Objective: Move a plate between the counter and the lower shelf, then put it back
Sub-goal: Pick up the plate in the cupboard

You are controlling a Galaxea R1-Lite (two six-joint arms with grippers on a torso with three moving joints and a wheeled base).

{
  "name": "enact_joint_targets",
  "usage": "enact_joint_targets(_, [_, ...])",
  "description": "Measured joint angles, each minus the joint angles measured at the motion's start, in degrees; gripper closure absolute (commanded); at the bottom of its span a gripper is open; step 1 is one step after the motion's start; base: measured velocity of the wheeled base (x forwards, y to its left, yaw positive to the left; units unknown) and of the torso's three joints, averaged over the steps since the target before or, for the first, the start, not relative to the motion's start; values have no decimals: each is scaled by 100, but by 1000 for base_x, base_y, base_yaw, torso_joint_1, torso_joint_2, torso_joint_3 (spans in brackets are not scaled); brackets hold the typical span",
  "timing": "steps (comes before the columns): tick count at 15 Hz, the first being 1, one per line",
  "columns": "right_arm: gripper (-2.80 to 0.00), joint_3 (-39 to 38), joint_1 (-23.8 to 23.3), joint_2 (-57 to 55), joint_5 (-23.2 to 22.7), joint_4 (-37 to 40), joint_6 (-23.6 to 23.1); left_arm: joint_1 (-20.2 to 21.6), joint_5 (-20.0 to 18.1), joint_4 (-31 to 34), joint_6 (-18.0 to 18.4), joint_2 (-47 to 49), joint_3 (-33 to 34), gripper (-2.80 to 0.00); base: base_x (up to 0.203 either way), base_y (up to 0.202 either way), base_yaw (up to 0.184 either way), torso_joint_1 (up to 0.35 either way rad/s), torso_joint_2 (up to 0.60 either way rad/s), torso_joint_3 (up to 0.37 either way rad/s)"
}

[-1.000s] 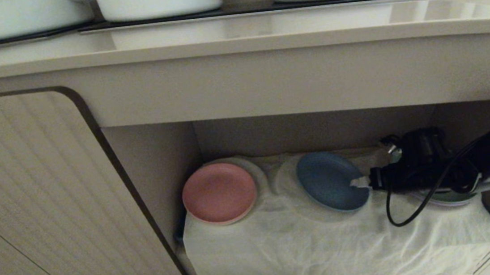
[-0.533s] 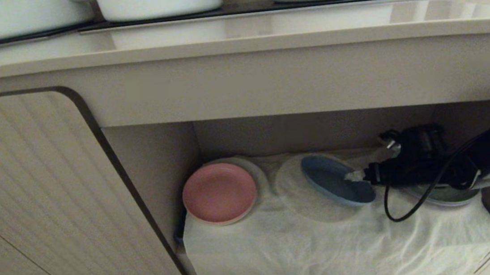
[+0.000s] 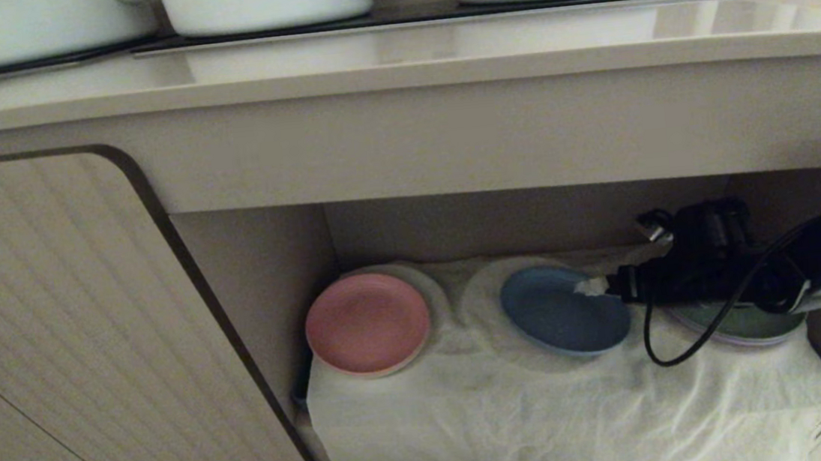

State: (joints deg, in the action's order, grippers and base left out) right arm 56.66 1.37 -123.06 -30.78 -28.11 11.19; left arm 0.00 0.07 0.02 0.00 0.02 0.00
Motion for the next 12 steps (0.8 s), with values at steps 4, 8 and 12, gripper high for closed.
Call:
enact_joint_targets(4, [-280,1,1,77,2,-5,30,0,-2,-2,-2,0,0,0,0,0,0,0,0,0])
enact_joint_targets(8, [-280,-2,0,162,-15,4,35,0,-2,-2,0,0,0,0,0,0,0,0,0,0])
enact_joint_targets(12, [-280,-7,1,248,-22,50,40,0,0,-2,-2,0,0,0,0,0,0,0,0,0])
